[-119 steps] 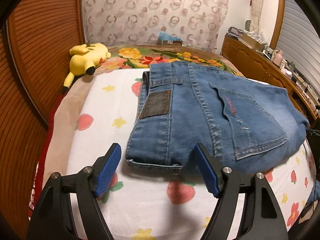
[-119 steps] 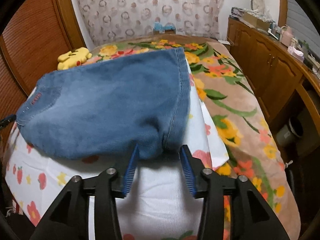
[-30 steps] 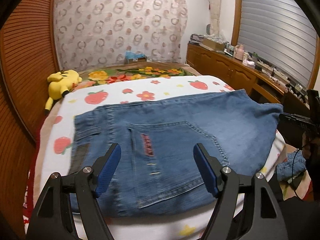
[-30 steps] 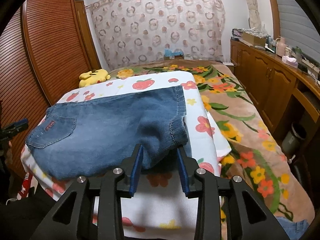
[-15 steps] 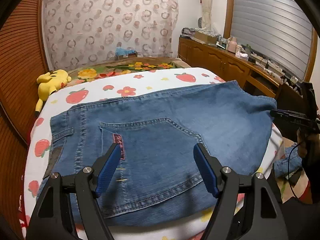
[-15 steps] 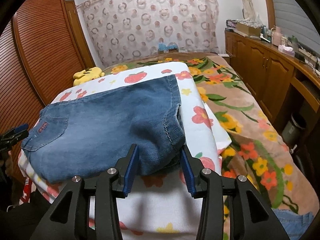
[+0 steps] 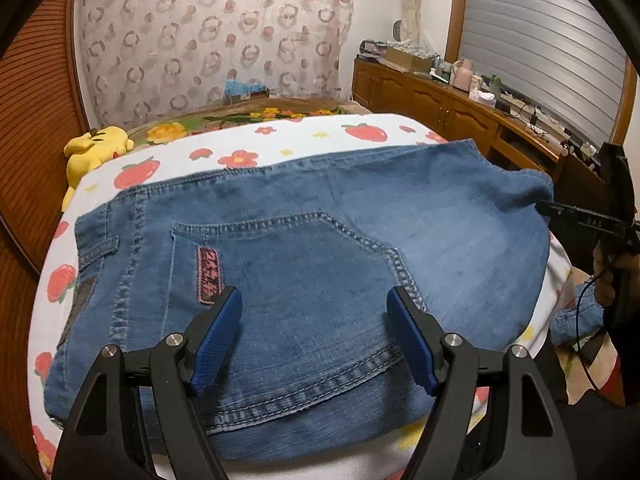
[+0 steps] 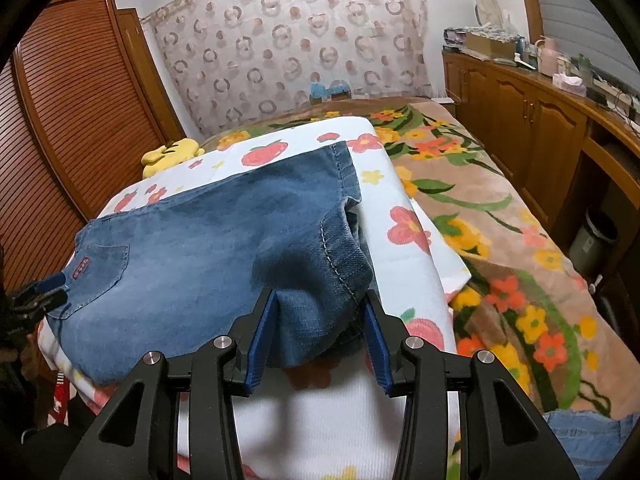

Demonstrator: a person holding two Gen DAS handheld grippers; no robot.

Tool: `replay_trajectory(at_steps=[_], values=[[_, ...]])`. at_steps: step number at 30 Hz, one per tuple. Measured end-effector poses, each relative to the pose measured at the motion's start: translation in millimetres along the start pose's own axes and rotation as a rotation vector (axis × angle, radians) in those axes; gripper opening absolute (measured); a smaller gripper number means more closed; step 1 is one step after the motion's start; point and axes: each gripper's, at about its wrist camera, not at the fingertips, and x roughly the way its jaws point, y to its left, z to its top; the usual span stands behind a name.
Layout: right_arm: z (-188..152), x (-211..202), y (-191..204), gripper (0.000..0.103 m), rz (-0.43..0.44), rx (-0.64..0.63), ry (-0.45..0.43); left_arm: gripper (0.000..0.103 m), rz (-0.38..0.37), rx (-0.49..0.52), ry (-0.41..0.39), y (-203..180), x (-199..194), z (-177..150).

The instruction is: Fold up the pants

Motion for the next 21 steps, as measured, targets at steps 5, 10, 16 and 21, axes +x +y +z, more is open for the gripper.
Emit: replay_trajectory(at_steps=[5,10,16,21], values=[[0,-4,1,0.021,0.000,-0.005,-0.025,0.076,-0.008,-0.006,0.019,-1,7,-4],[2,-12,2,0.013,0.013,-0.003,-0.069,0.076,-0.014,-0.014,0.022,0,8,-5],[8,-18,17,0.008,0.042,-0.041,-0.108,0.076,-0.013,-0.016,0.014,3,4,-4],[19,-16,40,0.008,0.083,-0.097,-0.125,0.076,-0.002,-0.028,-0.016,13,-8,-1]])
